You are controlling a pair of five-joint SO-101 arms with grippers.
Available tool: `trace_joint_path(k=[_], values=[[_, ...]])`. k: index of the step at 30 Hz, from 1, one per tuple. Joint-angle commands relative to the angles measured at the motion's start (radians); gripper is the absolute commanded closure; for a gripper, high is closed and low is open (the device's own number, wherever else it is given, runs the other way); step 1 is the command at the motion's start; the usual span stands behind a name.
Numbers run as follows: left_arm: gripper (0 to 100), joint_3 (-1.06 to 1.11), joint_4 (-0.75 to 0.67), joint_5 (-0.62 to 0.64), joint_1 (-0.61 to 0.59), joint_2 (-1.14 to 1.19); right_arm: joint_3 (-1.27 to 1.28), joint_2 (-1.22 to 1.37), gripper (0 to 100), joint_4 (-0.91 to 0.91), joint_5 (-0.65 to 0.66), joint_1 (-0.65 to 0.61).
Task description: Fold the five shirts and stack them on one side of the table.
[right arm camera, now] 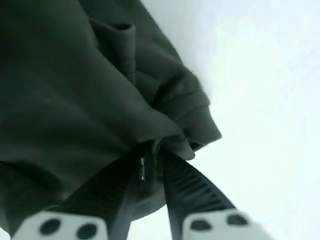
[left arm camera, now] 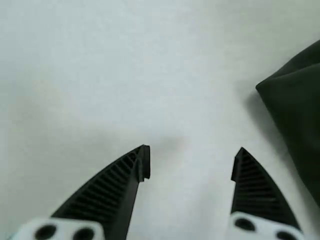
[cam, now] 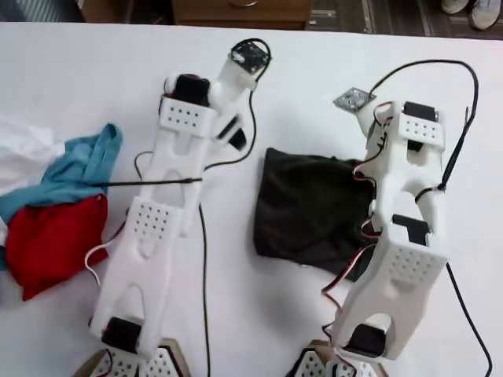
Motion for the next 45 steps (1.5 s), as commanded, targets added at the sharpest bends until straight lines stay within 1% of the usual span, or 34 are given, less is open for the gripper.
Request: trace_joint_path(k=[1, 5, 10, 15, 20, 24, 32, 39, 41, 45], values=[[71, -0.036, 0.018, -0.003, -0.015, -0.014, -0.094, -0.007, 97.8, -0.004, 0.008, -0.010], [71, -0.036, 0.018, -0.003, -0.015, -0.014, -0.172, 0.001, 97.8, 0.022, 0.008, -0.028], [71, -0.036, 0.018, -0.003, -0.015, -0.014, -0.190, 0.001, 97.8, 0.015, 0.009, -0.053], [71, -0.036, 0.018, -0.003, -0.015, -0.014, -0.190, -0.004, 97.8, -0.061, 0.011, -0.061], [71, -0.036, 0.018, -0.003, -0.015, -0.014, -0.187, 0.002, 97.8, -0.087, 0.087, -0.054], [71, -0.038, 0.018, -0.003, -0.015, -0.014, -0.190, 0.002, 97.8, -0.097, 0.091, -0.047], [71, -0.036, 0.018, -0.002, -0.015, -0.014, -0.181, 0.007, 97.8, -0.211, 0.092, -0.045], [71, -0.035, 0.018, -0.002, -0.006, -0.014, -0.184, 0.120, 97.4, -0.211, 0.087, -0.035], [71, -0.035, 0.018, -0.002, -0.014, -0.014, -0.190, 0.137, 94.7, -0.211, 0.084, -0.027], [71, -0.035, 0.020, -0.002, -0.025, -0.014, -0.190, 0.102, 83.5, -0.156, 0.040, -0.019]])
